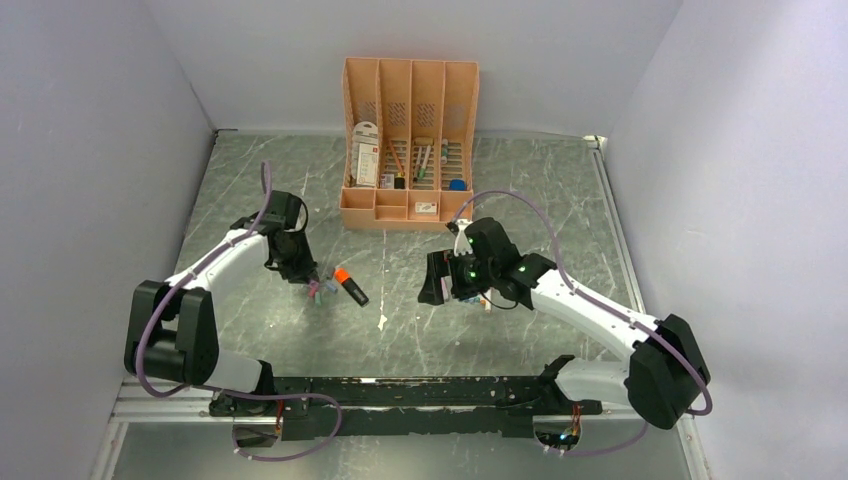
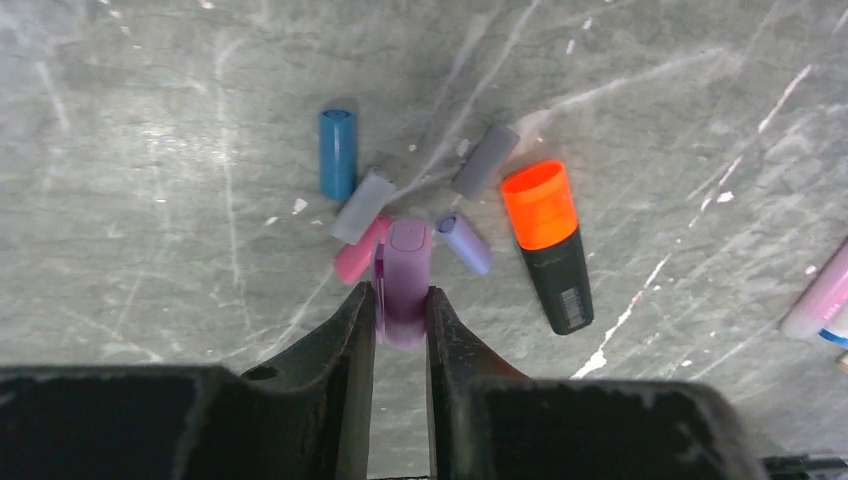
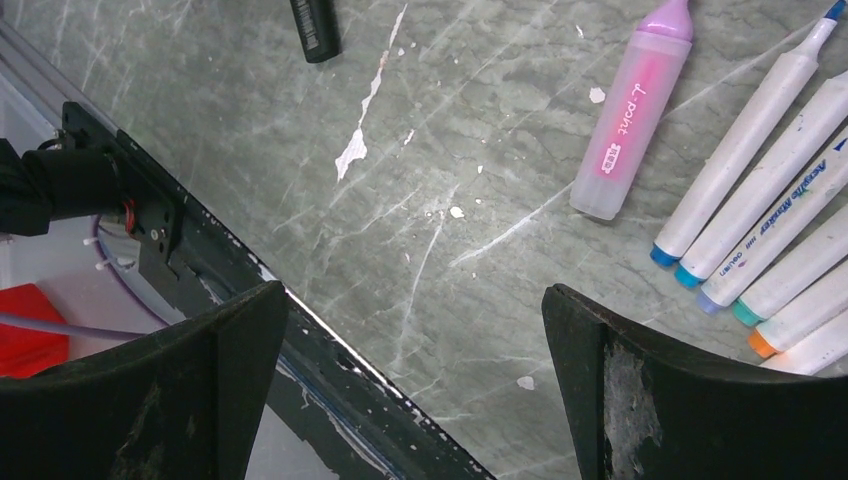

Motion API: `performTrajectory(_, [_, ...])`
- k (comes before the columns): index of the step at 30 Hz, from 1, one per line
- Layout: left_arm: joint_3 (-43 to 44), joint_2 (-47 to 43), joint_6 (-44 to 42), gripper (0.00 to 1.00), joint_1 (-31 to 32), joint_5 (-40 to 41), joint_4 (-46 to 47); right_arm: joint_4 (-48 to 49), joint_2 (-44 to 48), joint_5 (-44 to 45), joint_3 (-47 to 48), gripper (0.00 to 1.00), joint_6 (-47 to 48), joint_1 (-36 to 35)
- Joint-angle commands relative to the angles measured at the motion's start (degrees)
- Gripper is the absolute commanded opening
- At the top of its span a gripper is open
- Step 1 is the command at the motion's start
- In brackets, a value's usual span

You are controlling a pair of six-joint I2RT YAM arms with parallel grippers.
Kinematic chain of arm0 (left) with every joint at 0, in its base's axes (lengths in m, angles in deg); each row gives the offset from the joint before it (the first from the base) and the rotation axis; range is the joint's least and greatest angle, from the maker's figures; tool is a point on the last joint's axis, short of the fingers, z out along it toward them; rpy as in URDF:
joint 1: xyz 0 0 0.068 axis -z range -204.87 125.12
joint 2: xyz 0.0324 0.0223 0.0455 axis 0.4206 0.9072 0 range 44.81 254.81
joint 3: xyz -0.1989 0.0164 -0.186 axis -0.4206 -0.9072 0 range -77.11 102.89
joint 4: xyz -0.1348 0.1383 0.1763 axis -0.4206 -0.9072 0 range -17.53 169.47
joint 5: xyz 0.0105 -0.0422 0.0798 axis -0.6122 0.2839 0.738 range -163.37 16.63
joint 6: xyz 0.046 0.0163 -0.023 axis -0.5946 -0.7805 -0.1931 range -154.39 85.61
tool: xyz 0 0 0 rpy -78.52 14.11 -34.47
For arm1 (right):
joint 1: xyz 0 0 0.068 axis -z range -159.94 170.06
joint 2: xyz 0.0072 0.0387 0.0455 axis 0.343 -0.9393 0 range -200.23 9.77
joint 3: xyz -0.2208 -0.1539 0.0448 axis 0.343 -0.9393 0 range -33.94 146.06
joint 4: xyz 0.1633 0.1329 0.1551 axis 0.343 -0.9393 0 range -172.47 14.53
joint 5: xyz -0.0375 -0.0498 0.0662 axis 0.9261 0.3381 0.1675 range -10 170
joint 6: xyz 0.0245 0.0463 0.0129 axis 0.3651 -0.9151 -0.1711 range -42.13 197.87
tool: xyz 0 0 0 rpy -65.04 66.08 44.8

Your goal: Open the pen caps

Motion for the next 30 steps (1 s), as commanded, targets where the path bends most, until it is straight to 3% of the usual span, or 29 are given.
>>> performTrajectory(1, [2.6, -0.5, -1.7, 0.29, -0.8, 6.5, -3.6, 0.6, -0.5, -1.4, 1.6, 1.00, 0.9, 0.1])
performTrajectory(8, [6.3, 3.1, -4.6, 0.30, -1.3, 11.5, -8.4, 1.9, -1.3, -2.0, 0.6, 1.00, 0.8, 0.1])
performTrajectory(11, [6.1, 4.9, -5.5, 0.41, -1.6, 10.2, -8.1, 2.6, -1.0, -2.3, -0.1, 1.00, 0.3, 0.1])
performTrajectory(19, [6.3, 8.9, -6.4, 0.41, -1.9, 7.3, -6.7, 1.6, 1.1, -1.6, -1.5, 1.00, 0.0, 0.0])
performTrajectory(25, [5.5, 6.5, -6.4, 0.43, -1.8, 4.2, -5.4, 1.5, 2.1, -1.5, -2.3, 1.00, -0.8, 0.0])
performTrajectory(30, [6.5, 1.8, -7.1, 0.57, -1.8, -0.2, -5.4, 2.5, 1.2, -2.6, -2.4, 1.00, -1.2, 0.1])
